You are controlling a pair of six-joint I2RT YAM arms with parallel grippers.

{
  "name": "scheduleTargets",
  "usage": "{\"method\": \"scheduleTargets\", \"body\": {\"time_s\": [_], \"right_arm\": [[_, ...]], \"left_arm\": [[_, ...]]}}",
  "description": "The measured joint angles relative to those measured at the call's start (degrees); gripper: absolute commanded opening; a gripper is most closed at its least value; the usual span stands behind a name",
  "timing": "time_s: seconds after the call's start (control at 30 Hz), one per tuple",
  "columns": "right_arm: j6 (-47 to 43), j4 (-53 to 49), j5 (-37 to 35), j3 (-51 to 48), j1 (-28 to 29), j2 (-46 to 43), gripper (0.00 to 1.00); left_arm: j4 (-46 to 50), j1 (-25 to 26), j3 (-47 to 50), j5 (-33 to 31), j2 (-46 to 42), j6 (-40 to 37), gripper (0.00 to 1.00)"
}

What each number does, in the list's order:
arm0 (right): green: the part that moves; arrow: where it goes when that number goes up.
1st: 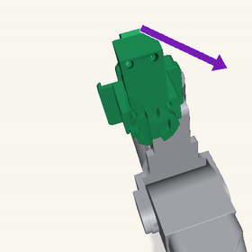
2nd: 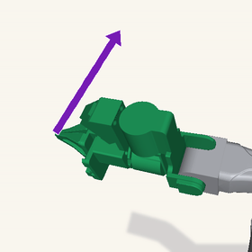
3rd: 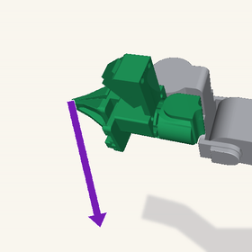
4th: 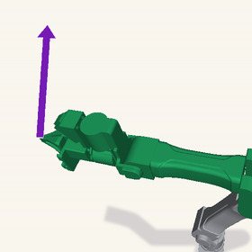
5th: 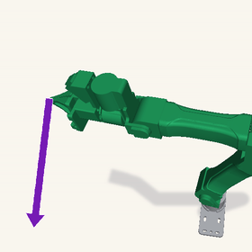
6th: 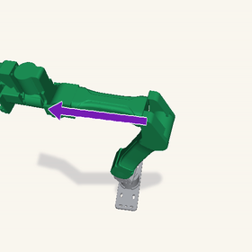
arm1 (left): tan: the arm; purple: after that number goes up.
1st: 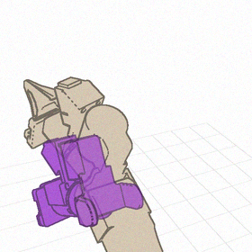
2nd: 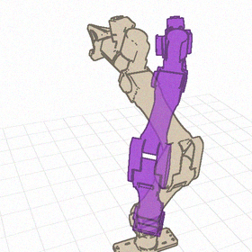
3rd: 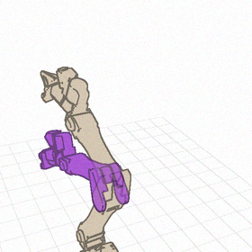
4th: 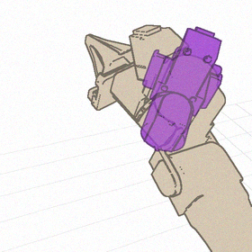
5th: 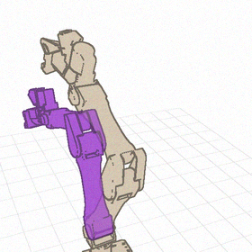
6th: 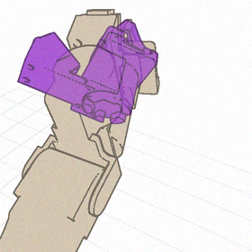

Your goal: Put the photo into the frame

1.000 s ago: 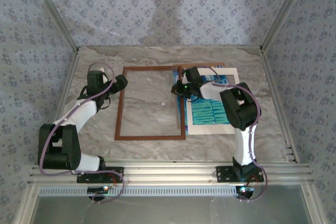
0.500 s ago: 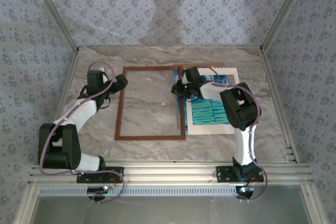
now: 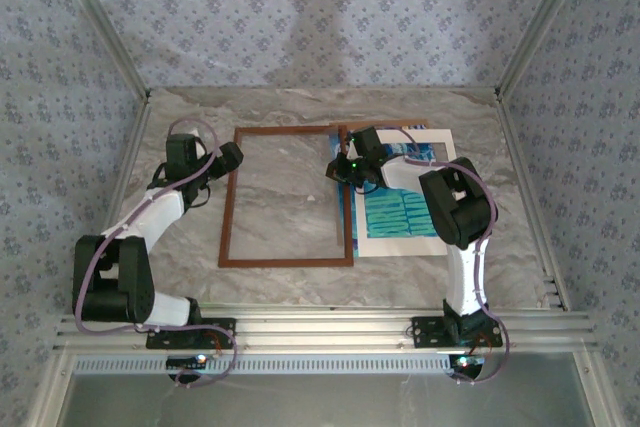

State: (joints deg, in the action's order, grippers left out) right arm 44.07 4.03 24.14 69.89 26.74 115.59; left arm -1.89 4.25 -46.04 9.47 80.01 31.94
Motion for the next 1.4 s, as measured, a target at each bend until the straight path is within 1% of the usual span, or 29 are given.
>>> {"method": "scheduleTargets", "body": {"time_s": [0.83,1.4], "right_arm": [[0.07,0.02,-0.39,-0.39,0.02,-0.37,0.0],[2.14,0.87,-0.7,-0.59,0.55,-0.37,0.0]], "left_arm": [[-0.02,0.0,0.0,0.0,0.0,0.0,0.99],[0.09,0.0,-0.02,0.0,0.94,-0.02,0.99]]}}
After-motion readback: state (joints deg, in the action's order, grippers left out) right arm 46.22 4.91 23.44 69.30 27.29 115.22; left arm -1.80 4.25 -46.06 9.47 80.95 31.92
